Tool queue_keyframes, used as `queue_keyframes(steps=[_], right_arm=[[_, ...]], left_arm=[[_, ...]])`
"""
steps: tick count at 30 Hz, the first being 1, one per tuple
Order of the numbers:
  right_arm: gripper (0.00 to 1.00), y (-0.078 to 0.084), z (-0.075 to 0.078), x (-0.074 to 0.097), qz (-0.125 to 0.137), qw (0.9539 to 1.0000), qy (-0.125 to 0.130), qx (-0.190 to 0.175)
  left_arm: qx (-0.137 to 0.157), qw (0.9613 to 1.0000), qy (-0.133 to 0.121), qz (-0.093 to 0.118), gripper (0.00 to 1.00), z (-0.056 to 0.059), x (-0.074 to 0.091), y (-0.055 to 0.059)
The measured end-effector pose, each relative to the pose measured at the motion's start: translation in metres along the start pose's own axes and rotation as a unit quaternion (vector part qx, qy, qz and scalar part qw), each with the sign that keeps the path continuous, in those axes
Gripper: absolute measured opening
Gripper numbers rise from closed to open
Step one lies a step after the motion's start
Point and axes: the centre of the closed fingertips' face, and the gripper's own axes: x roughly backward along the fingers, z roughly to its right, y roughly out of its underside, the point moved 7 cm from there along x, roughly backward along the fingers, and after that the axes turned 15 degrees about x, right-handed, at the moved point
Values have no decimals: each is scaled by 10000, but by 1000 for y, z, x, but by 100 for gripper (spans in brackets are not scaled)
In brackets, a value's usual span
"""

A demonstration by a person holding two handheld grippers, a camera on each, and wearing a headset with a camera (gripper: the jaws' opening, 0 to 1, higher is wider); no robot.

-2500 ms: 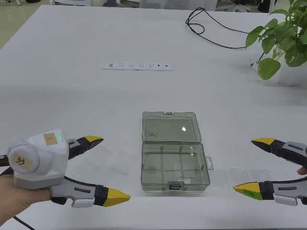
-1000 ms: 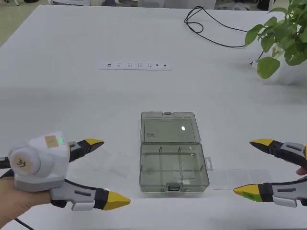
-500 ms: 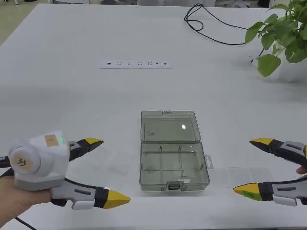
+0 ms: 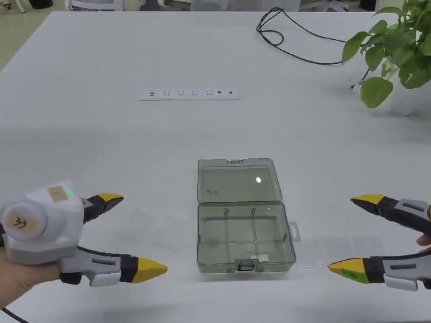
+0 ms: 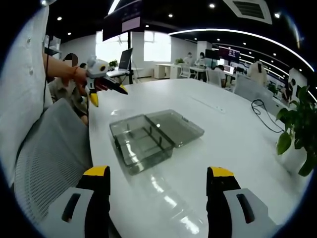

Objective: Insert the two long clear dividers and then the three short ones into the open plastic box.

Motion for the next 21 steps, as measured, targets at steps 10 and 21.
queue_keyframes(steps=[10, 21], right_arm=[[80, 0, -1, -1, 31, 10000, 19, -41], [80, 2, -2, -2, 62, 9999, 40, -105]], left_arm=[[507, 9955, -654, -468, 81, -22, 2, 16], [968, 9816, -1183, -1148, 67, -38, 0, 36]])
